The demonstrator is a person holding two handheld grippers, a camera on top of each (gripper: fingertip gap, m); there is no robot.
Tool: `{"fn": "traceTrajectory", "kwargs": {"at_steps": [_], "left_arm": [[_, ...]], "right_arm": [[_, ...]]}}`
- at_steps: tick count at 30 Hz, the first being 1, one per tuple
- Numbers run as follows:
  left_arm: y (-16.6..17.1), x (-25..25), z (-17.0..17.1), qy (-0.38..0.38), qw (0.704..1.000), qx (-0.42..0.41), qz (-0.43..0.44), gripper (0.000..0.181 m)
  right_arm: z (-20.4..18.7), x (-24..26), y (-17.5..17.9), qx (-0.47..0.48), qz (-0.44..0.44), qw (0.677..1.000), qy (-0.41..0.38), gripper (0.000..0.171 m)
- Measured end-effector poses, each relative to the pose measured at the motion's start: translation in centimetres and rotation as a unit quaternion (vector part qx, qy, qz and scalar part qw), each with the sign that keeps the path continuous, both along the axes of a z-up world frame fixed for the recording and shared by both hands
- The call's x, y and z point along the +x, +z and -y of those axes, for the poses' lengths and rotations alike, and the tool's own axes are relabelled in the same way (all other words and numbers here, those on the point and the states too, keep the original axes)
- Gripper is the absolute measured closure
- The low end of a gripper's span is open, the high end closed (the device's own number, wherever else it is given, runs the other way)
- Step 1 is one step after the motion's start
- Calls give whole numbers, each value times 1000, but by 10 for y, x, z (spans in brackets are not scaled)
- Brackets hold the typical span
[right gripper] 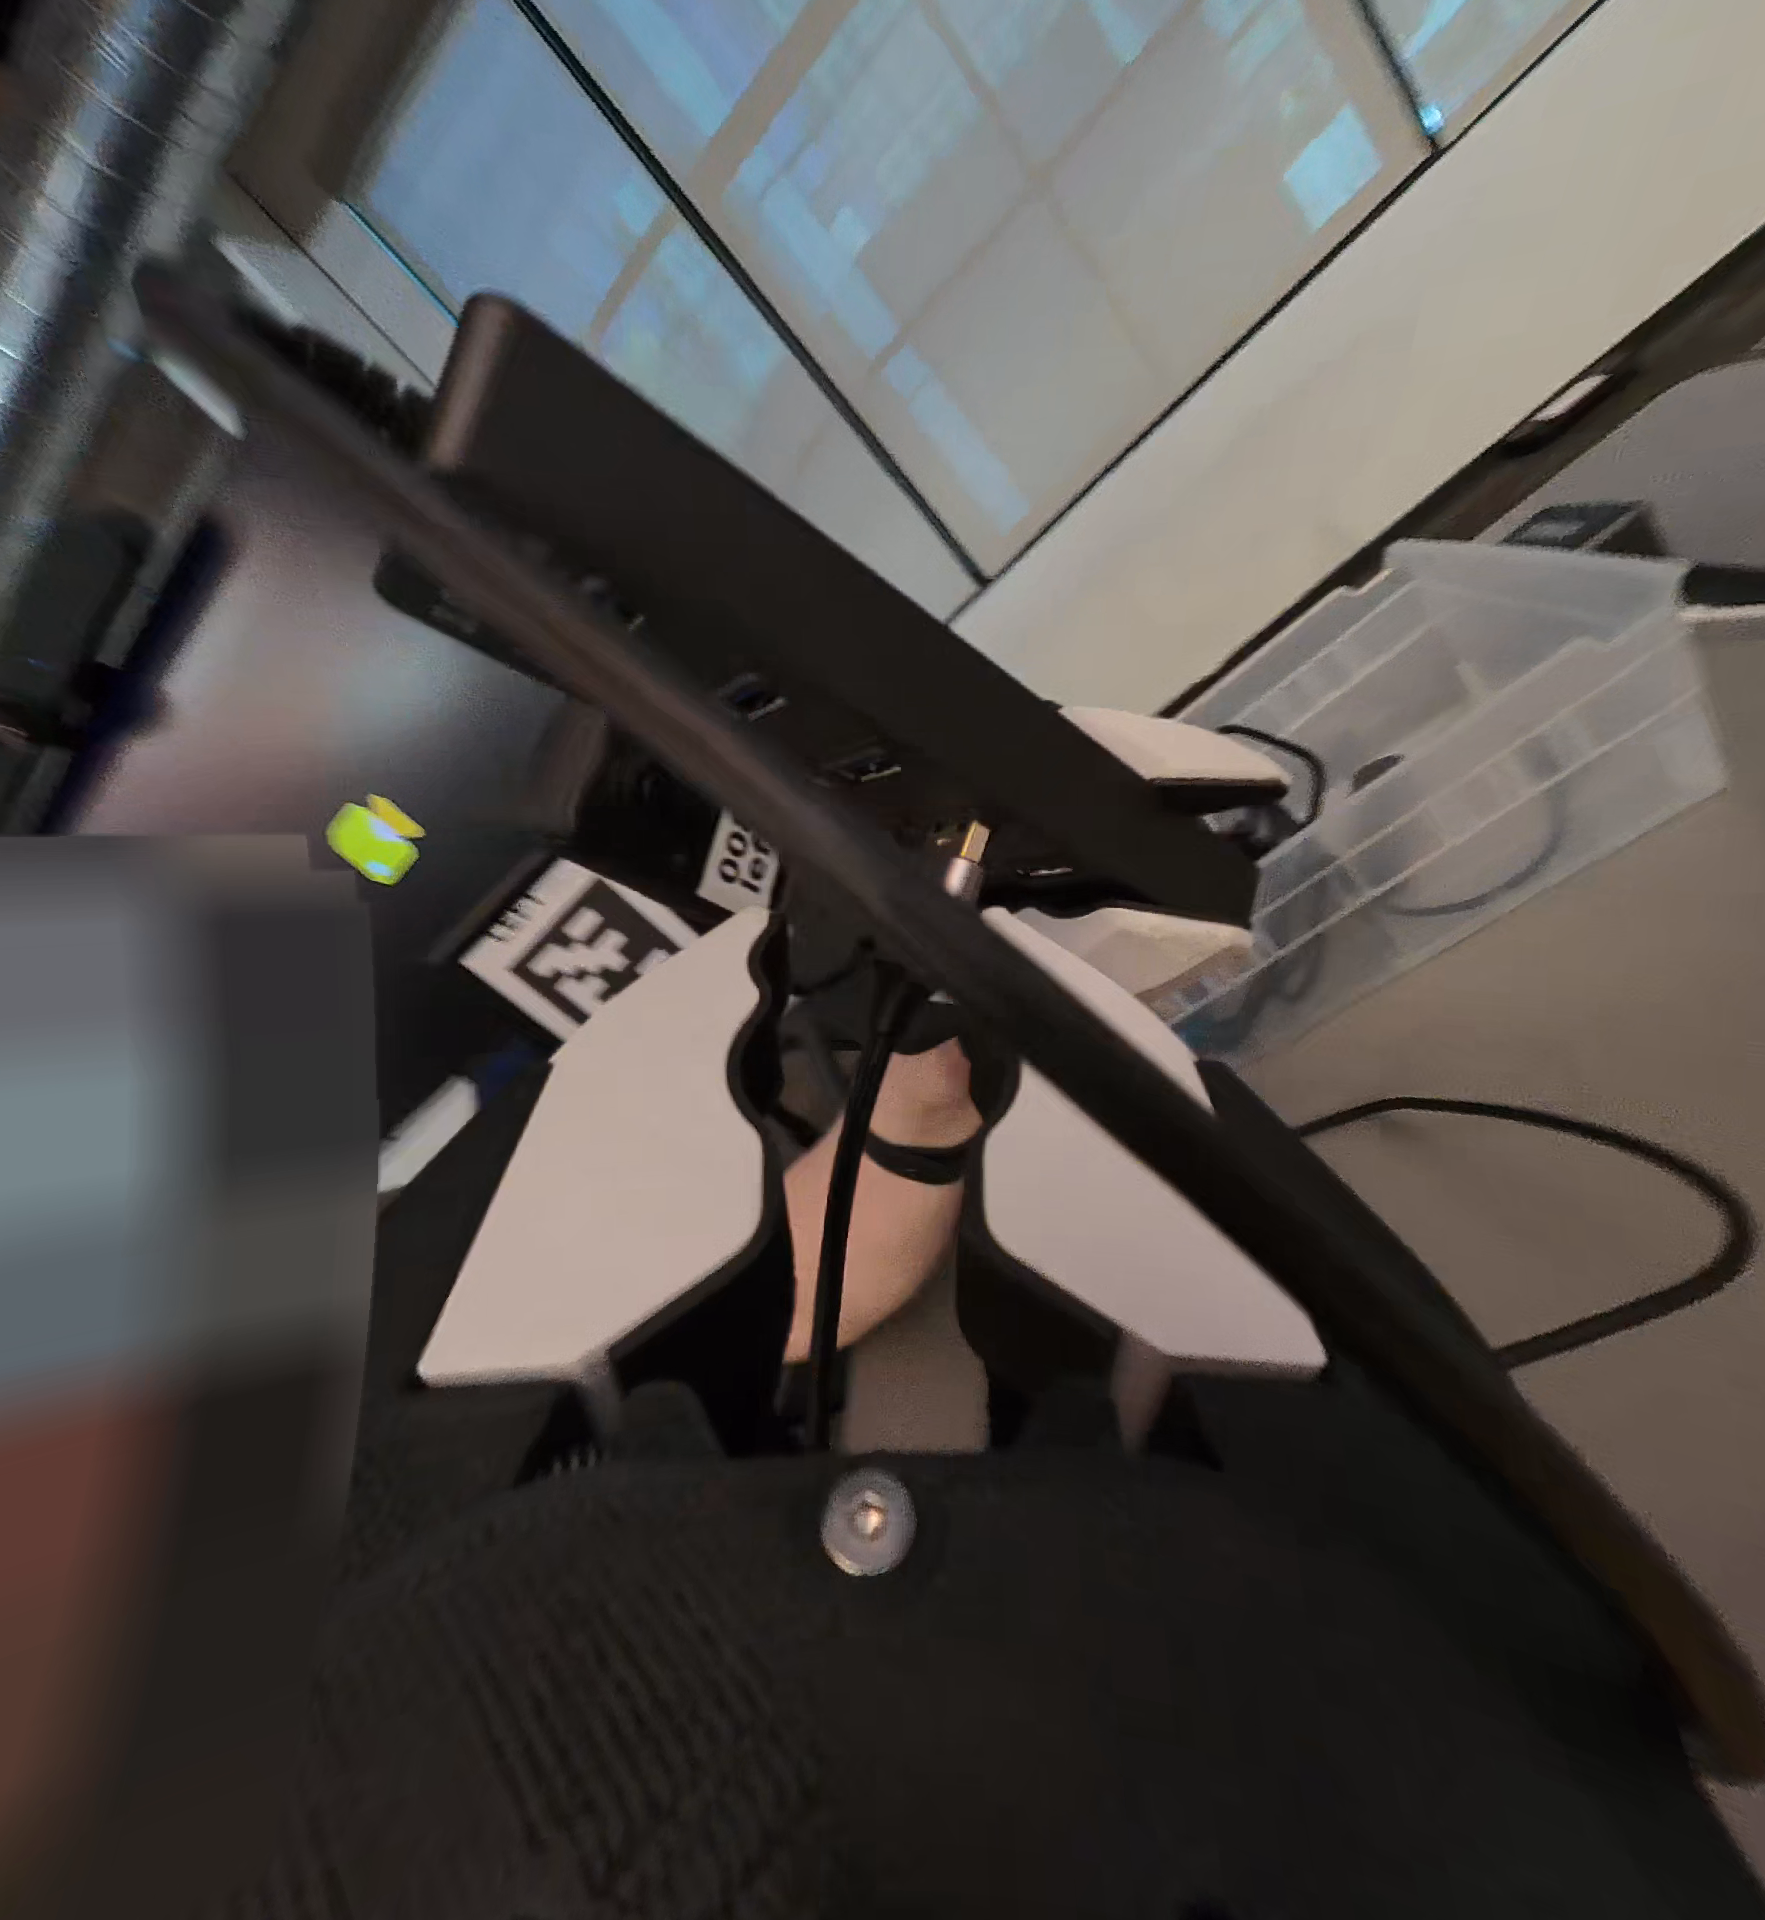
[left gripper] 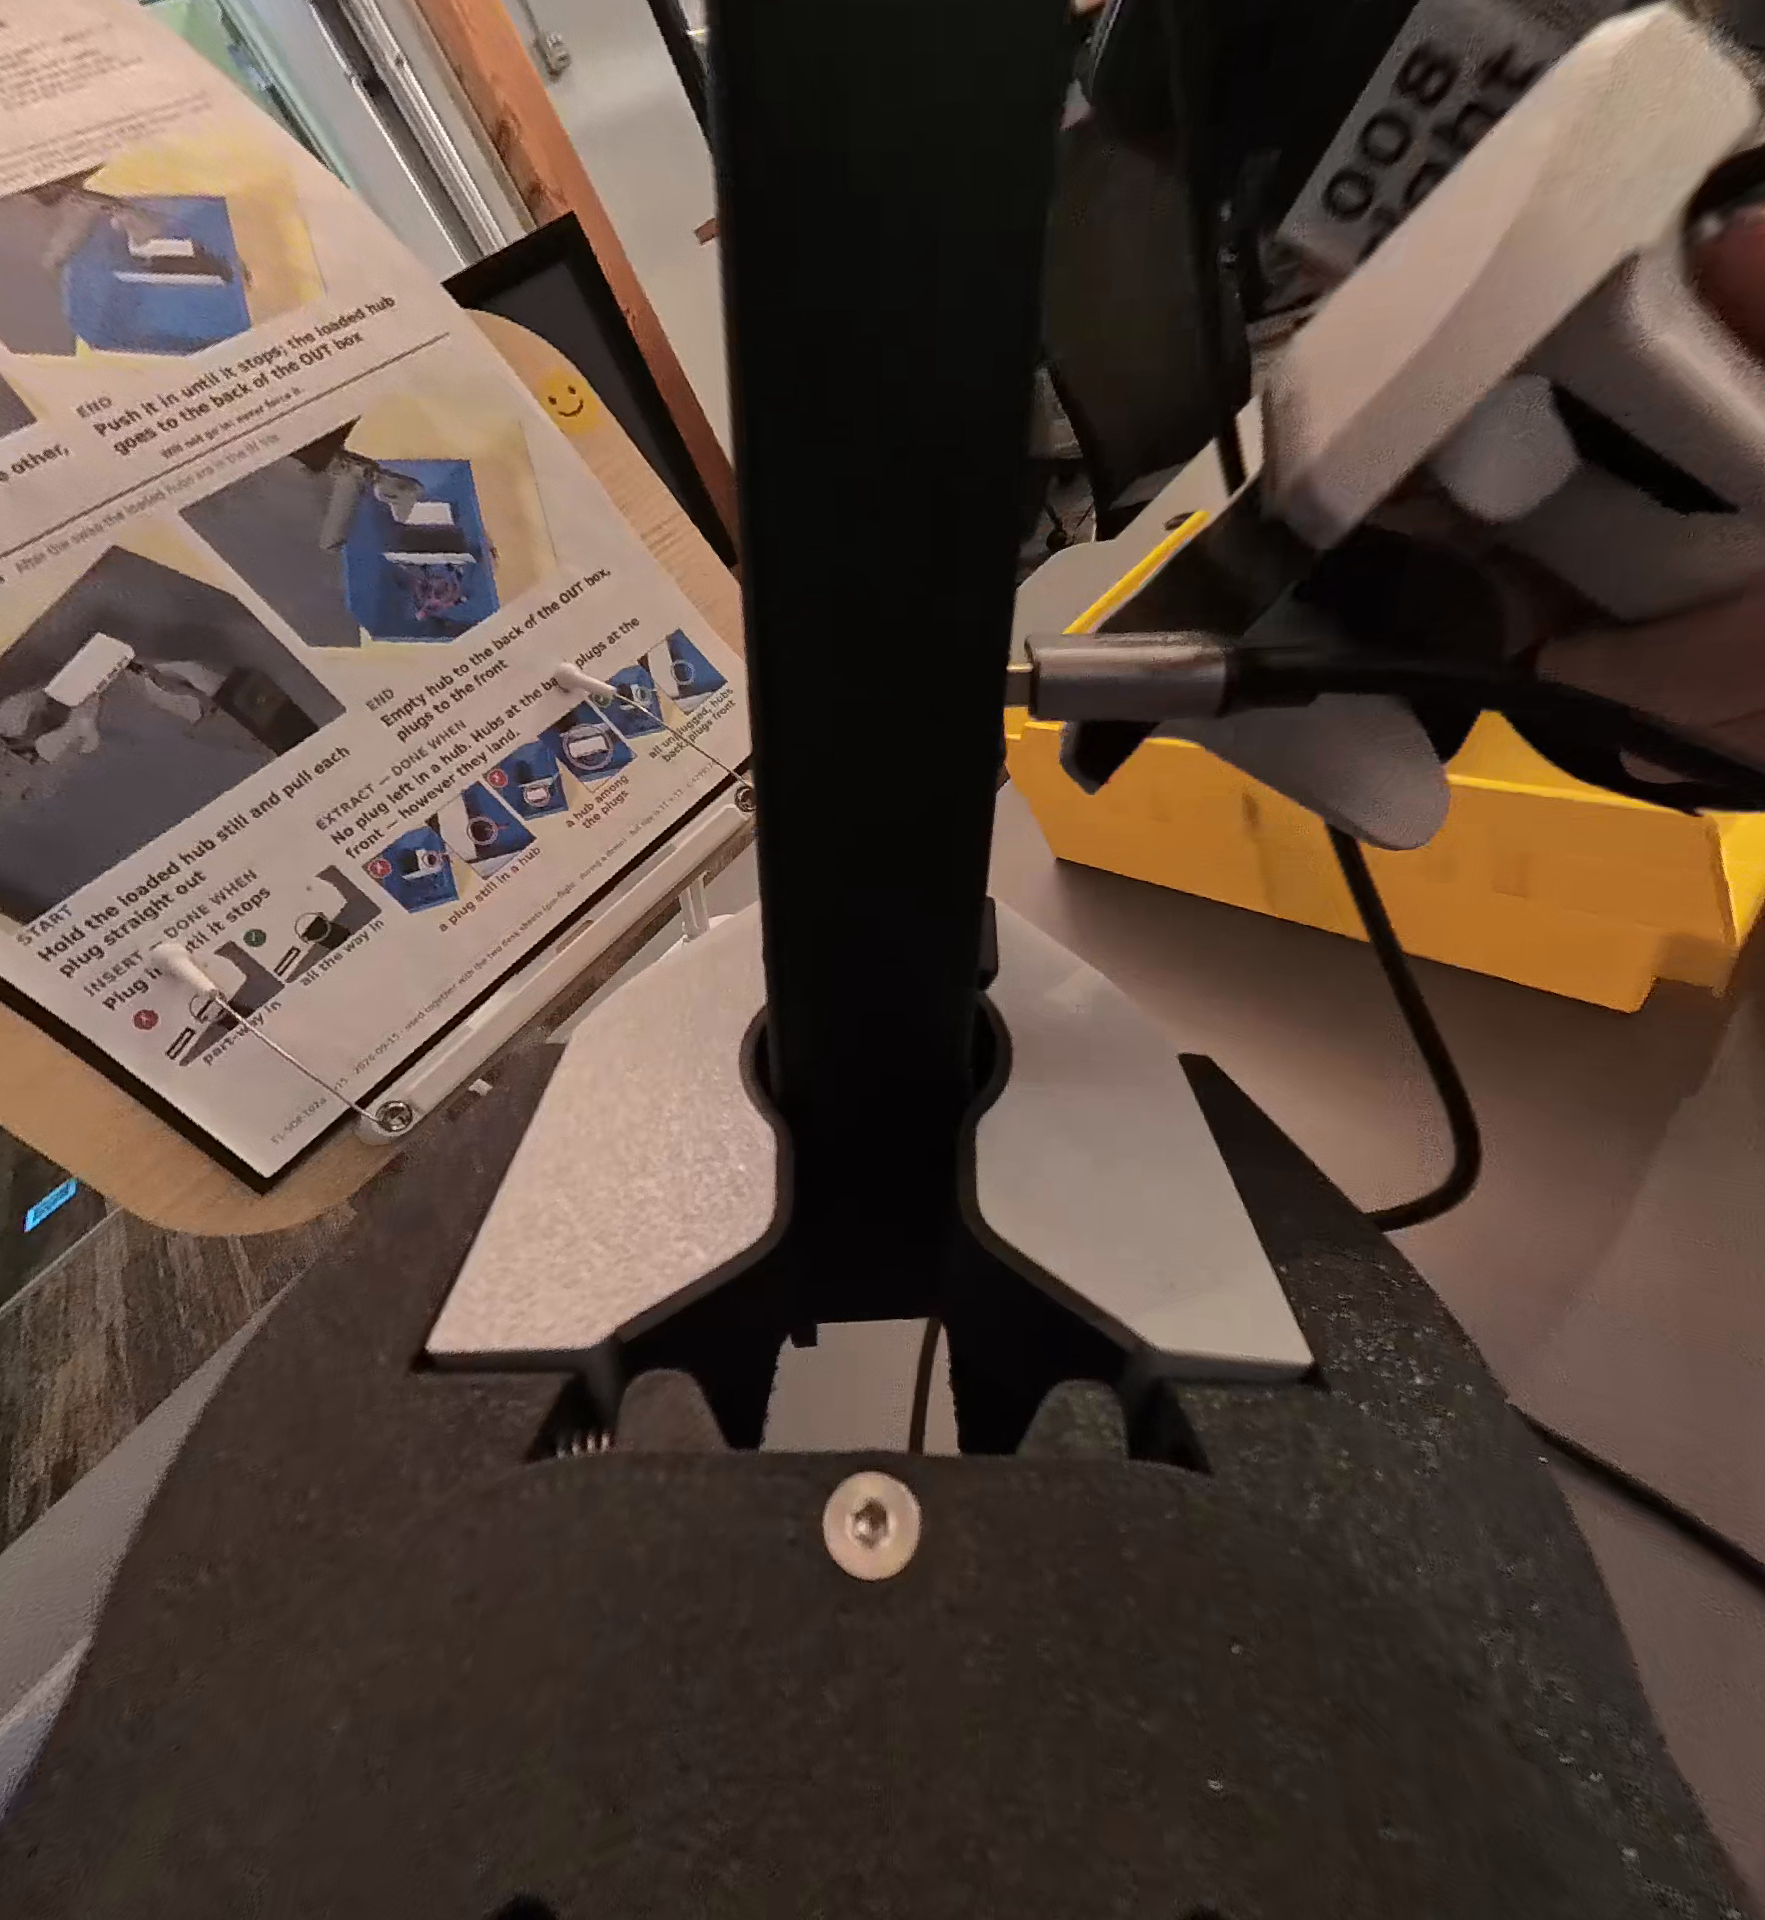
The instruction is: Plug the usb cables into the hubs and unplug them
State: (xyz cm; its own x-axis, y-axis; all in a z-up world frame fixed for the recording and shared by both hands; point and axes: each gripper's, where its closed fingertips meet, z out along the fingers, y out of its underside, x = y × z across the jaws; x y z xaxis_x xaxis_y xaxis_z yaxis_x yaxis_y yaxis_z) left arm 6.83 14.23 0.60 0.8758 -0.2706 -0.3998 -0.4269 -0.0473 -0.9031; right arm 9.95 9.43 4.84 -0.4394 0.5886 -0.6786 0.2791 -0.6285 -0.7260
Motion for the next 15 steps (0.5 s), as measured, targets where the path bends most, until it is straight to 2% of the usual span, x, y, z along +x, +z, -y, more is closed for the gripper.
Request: {"fn": "traceTrajectory", "kwargs": {"at_steps": [6,15], "left_arm": [[4,4,1,13,1000,-8,24,155],[13,8,6,22,998,-5,57,155]], "right_arm": [[1,0,1,143,18,986,-88,137],[3,-1,10,280,20,940,-194,136]]}}
